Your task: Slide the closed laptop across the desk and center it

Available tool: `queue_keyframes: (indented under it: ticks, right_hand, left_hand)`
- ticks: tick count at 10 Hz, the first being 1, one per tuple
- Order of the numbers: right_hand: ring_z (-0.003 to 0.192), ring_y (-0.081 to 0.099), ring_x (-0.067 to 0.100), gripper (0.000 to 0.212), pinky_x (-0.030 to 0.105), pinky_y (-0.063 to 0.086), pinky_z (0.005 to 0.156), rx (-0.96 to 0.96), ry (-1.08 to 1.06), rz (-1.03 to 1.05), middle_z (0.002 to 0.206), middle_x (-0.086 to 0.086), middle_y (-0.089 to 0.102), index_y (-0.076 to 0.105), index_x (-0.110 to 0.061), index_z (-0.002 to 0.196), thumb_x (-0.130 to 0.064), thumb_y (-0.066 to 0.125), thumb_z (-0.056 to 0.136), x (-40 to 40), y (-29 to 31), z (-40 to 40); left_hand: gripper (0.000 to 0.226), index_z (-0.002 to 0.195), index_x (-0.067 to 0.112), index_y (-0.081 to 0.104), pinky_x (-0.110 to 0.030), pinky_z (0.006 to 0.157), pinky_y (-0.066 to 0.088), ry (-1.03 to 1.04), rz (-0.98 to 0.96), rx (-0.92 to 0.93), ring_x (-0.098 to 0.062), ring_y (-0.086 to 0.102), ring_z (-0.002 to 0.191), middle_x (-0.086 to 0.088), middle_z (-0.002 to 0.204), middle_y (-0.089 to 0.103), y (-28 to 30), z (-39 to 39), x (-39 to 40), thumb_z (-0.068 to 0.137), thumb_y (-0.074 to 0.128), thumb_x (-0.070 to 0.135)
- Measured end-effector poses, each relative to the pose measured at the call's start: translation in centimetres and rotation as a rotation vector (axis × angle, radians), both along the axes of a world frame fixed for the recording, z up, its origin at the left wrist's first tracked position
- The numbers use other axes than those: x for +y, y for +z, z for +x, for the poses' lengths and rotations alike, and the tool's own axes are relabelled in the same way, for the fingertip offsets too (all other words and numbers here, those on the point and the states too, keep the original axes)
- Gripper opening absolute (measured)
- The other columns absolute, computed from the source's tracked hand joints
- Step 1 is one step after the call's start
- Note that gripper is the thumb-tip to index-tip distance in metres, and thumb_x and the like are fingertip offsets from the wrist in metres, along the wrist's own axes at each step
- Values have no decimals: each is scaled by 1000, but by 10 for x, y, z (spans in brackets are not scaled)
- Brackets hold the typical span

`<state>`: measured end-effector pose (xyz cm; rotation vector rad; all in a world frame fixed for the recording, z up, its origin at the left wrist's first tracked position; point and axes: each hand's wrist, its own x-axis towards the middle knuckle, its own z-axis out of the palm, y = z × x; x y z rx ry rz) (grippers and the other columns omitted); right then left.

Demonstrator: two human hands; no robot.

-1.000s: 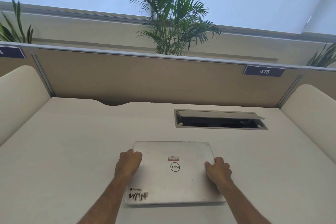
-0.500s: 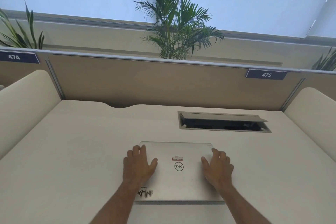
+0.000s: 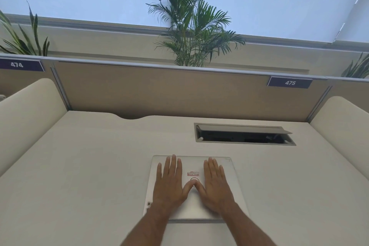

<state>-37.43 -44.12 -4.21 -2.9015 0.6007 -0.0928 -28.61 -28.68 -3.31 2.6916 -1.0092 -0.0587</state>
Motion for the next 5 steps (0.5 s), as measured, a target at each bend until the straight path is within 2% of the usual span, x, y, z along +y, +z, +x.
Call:
queue_keyframes:
  ticks: [3, 4, 5]
  right_hand:
    - [148, 4, 22, 83, 37, -5, 117, -56, 12, -77, 161, 14, 17, 20, -6, 153, -66, 20, 96, -4, -7, -4]
    - [149, -3, 21, 84, 38, -6, 117, -130, 28, -112, 163, 12, 10, 15, -9, 154, -68, 20, 95, -6, -11, -3]
    - [149, -5, 23, 84, 39, -5, 118, -191, 37, -131, 162, 13, 11, 18, -8, 154, -67, 25, 95, -7, -9, 2]
  left_hand:
    - [92, 140, 3, 56, -48, 116, 7, -6, 7, -30, -31, 30, 142, -18, 152, 47, -9, 0, -4, 93, 20, 73]
    - [92, 141, 2, 54, -49, 116, 9, 5, -27, -86, -31, 28, 143, -18, 152, 46, -14, 2, -2, 93, 20, 73]
    - [92, 142, 3, 52, -50, 115, 11, 12, -85, -210, -32, 28, 144, -18, 154, 44, -16, 7, -4, 93, 21, 74]
